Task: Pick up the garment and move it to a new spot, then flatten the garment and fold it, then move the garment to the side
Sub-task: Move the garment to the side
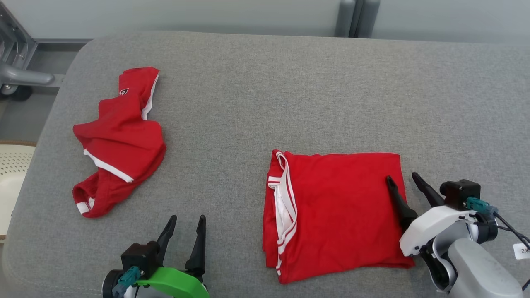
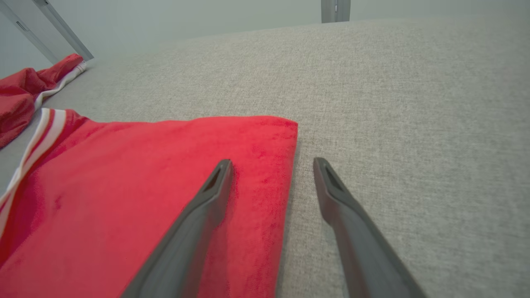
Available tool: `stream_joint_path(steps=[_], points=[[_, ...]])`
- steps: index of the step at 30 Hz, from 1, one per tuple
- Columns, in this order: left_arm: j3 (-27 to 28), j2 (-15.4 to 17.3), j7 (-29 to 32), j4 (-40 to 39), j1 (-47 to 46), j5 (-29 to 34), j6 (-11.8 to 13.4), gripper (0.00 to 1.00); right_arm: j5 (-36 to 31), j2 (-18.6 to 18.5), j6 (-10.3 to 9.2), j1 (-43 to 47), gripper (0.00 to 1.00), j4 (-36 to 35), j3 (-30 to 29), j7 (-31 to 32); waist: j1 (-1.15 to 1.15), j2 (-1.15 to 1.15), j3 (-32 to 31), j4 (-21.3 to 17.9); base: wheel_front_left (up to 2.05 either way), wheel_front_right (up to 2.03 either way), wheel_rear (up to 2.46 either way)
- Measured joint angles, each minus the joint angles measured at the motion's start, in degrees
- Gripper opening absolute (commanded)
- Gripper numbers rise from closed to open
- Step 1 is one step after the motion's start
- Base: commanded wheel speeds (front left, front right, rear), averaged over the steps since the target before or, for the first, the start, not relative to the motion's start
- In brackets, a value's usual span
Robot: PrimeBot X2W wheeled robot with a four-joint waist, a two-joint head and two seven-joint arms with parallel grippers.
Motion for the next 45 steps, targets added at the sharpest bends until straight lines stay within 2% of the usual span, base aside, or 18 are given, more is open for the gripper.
stream_joint_path(steps=[5, 13, 14, 15, 16, 17, 21, 29, 35, 45], points=[[0.2, 0.0, 0.0, 0.0, 0.0, 0.0, 0.0, 1.00, -0.8, 2.0, 0.00, 1.6, 1.00, 1.8, -0.8, 0.0, 0.00, 0.00, 0.5, 0.3, 0.00, 0.00, 0.00], [-0.5, 0.0, 0.0, 0.0, -0.9, 0.2, 0.0, 1.00, 3.8, 2.6, -0.03, -0.3, 1.00, 4.8, 3.7, -0.2, 0.00, 0.00, 1.0, 0.4, 0.00, 0.00, 0.00], [-0.6, 0.0, 0.0, -0.1, -0.9, 0.2, 0.0, 1.00, 4.5, 2.4, -0.03, -0.6, 0.96, 4.8, 4.8, 0.1, 0.00, 0.00, 1.0, 0.5, 0.00, 0.00, 0.00], [-0.6, 0.0, 0.0, -0.1, -1.0, 0.3, 0.0, 1.00, 5.0, 2.3, -0.04, -0.8, 0.45, 4.8, 5.8, 0.1, 0.00, 0.00, 0.9, 0.6, 0.00, 0.00, 0.00], [-0.7, 0.0, 0.0, -0.2, -1.0, 0.3, 0.0, 1.00, 5.7, 2.2, -0.04, -1.0, 0.05, 4.8, 6.7, 0.2, 0.00, 0.00, 0.8, 0.7, 0.00, 0.00, 0.00], [-0.7, 0.0, 0.0, -0.2, -1.0, 0.3, 0.0, 1.00, 6.5, 2.0, -0.03, -1.1, 0.00, 4.8, 7.6, 0.3, 0.00, 0.00, 0.7, 0.7, 0.00, 0.00, 0.00], [-0.6, 0.0, 0.0, -0.2, -1.0, 0.5, 0.1, 1.00, 7.3, 0.7, 0.00, -2.0, 0.00, 4.7, 9.8, 0.4, 0.00, 0.00, -0.2, 0.7, 0.00, 0.00, 0.00], [0.1, 0.0, 0.0, -0.2, -0.4, 1.4, 0.1, 1.00, 4.7, -2.6, 0.04, -6.9, 0.00, 1.5, 8.0, 0.1, 0.00, 0.00, -2.2, -2.1, 0.00, 0.00, 0.00], [-0.4, 0.0, 0.0, -1.9, -0.3, 1.4, 0.0, 1.00, 3.3, -3.1, 0.03, -8.1, 0.00, -1.5, 8.1, 0.1, 0.00, 0.00, -3.9, -6.2, 0.00, 0.00, 0.00], [-2.5, 0.0, 0.0, -5.9, -1.1, 0.6, 0.4, 1.00, 2.4, -3.3, 0.03, -7.4, 0.00, -1.6, 7.3, 0.0, 0.00, 0.00, -6.2, -15.6, 0.00, 0.00, 0.00]])
